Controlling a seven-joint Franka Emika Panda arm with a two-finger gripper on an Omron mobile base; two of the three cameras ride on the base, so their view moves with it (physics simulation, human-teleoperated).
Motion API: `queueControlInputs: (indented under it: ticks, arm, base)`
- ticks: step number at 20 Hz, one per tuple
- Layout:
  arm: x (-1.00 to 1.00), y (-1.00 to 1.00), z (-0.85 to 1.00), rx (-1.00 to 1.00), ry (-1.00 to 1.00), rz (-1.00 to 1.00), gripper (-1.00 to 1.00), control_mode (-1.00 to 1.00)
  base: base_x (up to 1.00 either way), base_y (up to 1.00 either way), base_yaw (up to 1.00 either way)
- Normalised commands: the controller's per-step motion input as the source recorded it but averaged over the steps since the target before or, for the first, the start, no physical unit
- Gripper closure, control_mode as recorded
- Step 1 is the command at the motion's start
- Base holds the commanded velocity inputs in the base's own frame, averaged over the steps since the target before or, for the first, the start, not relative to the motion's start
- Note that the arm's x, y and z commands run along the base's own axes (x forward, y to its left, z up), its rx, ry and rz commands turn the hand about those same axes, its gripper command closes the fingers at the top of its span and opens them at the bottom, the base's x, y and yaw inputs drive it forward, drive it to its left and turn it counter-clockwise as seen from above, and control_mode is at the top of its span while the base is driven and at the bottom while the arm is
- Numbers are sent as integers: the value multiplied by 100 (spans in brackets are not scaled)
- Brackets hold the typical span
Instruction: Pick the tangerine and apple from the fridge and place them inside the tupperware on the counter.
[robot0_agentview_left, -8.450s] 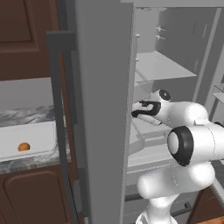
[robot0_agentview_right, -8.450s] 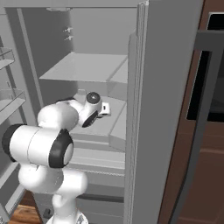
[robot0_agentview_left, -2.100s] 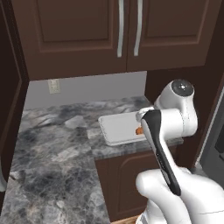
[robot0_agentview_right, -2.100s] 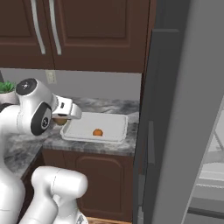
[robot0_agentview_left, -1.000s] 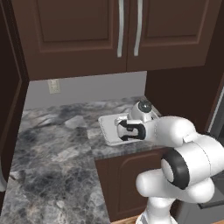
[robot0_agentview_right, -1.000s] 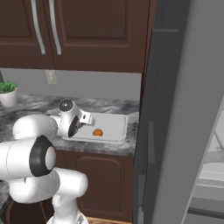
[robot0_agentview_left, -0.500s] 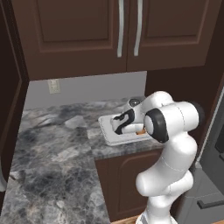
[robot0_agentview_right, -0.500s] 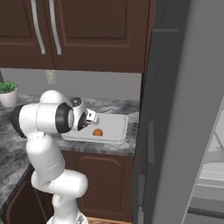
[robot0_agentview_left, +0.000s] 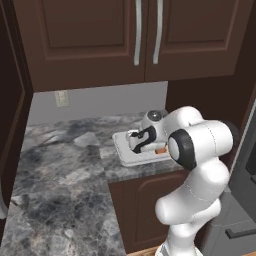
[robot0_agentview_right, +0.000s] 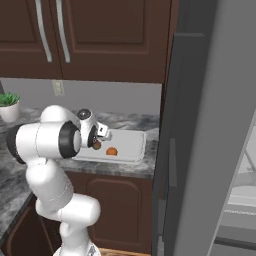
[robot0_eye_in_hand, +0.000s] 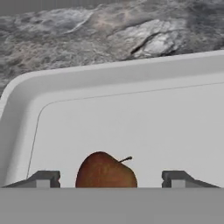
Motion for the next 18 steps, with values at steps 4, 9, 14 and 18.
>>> queueControlInputs:
  ticks: [4,9,14,18]
  arm:
    - [-76,-7,50,0,1,-7,-100,-100]
    - [-100,-13,65,0,0,-2,-100,-100]
    - [-91,-3,96,0,0,0,-100,-100]
    - [-69,0,54,0,0,0,-100,-100]
  base:
    - [0,0,0]
    - [0,0,0]
    - [0,0,0]
    - [0,0,0]
